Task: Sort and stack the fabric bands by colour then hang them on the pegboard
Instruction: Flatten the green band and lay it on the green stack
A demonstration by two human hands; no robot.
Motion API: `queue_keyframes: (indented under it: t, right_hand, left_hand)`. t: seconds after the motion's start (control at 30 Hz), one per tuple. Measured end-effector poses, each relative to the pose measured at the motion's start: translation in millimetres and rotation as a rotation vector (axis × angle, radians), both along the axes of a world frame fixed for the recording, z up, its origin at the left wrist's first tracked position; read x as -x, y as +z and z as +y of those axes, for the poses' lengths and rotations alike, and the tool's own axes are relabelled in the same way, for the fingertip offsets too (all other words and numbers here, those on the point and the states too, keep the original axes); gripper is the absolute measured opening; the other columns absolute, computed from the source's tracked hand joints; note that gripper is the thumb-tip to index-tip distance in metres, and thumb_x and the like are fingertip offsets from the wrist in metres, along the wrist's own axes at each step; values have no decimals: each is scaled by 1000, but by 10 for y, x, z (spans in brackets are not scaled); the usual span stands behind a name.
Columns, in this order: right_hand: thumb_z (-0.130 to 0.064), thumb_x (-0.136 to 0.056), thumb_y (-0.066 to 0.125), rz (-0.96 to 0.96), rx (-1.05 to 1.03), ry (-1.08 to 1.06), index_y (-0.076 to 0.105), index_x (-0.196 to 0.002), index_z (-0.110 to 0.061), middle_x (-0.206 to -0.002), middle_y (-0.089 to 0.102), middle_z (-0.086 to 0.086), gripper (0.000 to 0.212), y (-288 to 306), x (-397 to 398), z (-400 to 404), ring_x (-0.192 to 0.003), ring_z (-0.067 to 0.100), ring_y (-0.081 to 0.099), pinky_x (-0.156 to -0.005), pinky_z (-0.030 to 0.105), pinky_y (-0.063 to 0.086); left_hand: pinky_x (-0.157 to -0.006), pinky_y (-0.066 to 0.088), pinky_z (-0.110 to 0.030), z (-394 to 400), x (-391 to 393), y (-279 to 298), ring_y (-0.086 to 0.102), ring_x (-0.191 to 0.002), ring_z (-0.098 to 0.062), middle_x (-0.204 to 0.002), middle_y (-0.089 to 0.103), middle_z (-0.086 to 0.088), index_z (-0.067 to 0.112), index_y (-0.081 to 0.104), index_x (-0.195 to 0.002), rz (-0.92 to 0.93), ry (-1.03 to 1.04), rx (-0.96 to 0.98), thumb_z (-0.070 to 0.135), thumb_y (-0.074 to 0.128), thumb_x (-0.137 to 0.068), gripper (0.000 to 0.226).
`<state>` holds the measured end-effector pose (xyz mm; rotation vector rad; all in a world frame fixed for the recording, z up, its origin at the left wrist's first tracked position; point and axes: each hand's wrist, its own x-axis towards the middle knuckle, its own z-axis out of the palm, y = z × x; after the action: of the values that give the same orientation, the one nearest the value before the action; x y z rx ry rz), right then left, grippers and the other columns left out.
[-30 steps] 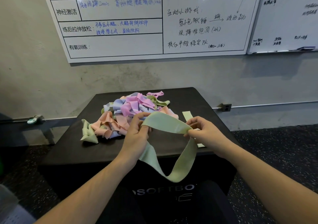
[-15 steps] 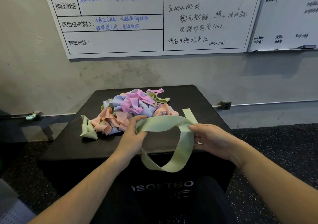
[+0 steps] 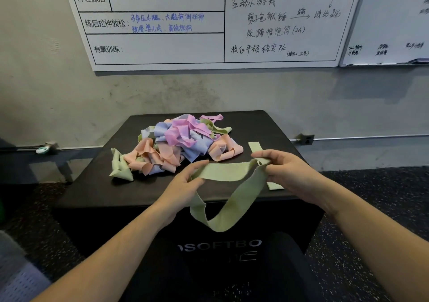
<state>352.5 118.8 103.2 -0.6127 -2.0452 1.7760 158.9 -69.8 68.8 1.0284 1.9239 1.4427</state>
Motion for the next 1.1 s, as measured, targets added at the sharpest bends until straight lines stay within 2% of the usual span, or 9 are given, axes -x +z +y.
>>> queue_keyframes:
  t: [0.07, 0.2, 0.3, 0.43, 0.53, 0.6, 0.8, 0.97, 1.1]
  right_hand:
    - [-1, -90, 61, -60, -160, -53, 79, -100, -29, -98, 75, 5, 35, -7, 8, 18, -96, 23, 65, -103, 48, 48]
    - [-24, -94, 71, 15, -211, -151, 80, -99, -28, -114, 72, -5, 12, 8, 56, -7, -111, 17, 67, -106, 44, 50]
    - [-24, -94, 70, 97, -278, -192, 79, -95, -36, -118, 68, -16, 15, 72, 102, -46, -113, -2, 61, -102, 29, 44]
    - [-15, -98, 64, 234, -202, -179, 77, -98, -28, -104, 76, 2, 19, 188, 173, -141, -96, 9, 66, -92, 34, 52]
    - [-12, -99, 62, 288, -195, -171, 77, -98, -25, -97, 75, -8, 20, 271, 249, -184, -88, 4, 66, -84, 31, 54]
    - [-12, -99, 62, 304, -206, -152, 76, -98, -25, -97, 74, -8, 20, 318, 303, -202, -88, 5, 65, -83, 31, 53]
    - [-12, -98, 62, 327, -234, -125, 75, -99, -24, -92, 74, -12, 18, 395, 417, -266, -87, 2, 64, -79, 24, 52]
    - [-20, -98, 64, 227, -165, -172, 69, -117, -29, -105, 71, 0, 22, 293, 404, -213, -85, 5, 64, -73, 22, 55]
    - [-46, -97, 60, 97, -13, -206, 64, -121, -29, -114, 72, 2, 30, 148, 294, -253, -95, 12, 70, -86, 35, 59]
  left_hand:
    - [-86, 42, -11, -6, 24, -36, 50, -107, 11, -120, 49, 33, 48, 60, -127, 20, -23, 30, 16, 57, -100, 42]
    - [-98, 52, -29, 14, 41, -100, 61, -109, -8, -127, 56, 20, 54, 62, -119, 48, -36, 125, 15, 59, -96, 45]
    - [-89, 52, -20, 19, 10, -108, 60, -111, -6, -127, 59, 16, 48, 62, -123, 36, -89, 141, 10, 63, -92, 49]
    - [-85, 49, -13, 55, -112, -89, 63, -110, -3, -122, 65, 10, 40, 59, -131, 12, -181, 101, 3, 59, -91, 54]
    - [-95, 52, -25, 125, -221, -27, 63, -113, -9, -121, 67, 6, 43, 60, -129, -35, -221, 31, 23, 56, -100, 36]
    - [-87, 53, -20, 169, -311, 47, 65, -110, -5, -121, 68, 5, 40, 63, -125, -100, -252, -2, 36, 59, -100, 26]
    - [-97, 54, -37, 387, -509, 66, 72, -97, -13, -107, 76, 5, 34, 75, -105, -24, -243, -56, 39, 77, -88, 18]
    - [-77, 56, -34, 454, -567, 75, 67, -78, -12, -92, 76, 5, 27, 76, -100, -208, -153, -122, 34, 71, -94, 11]
    - [-59, 55, -26, 442, -576, 130, 70, -69, -12, -92, 76, -2, 22, 74, -106, -358, -27, -233, 28, 69, -96, 13]
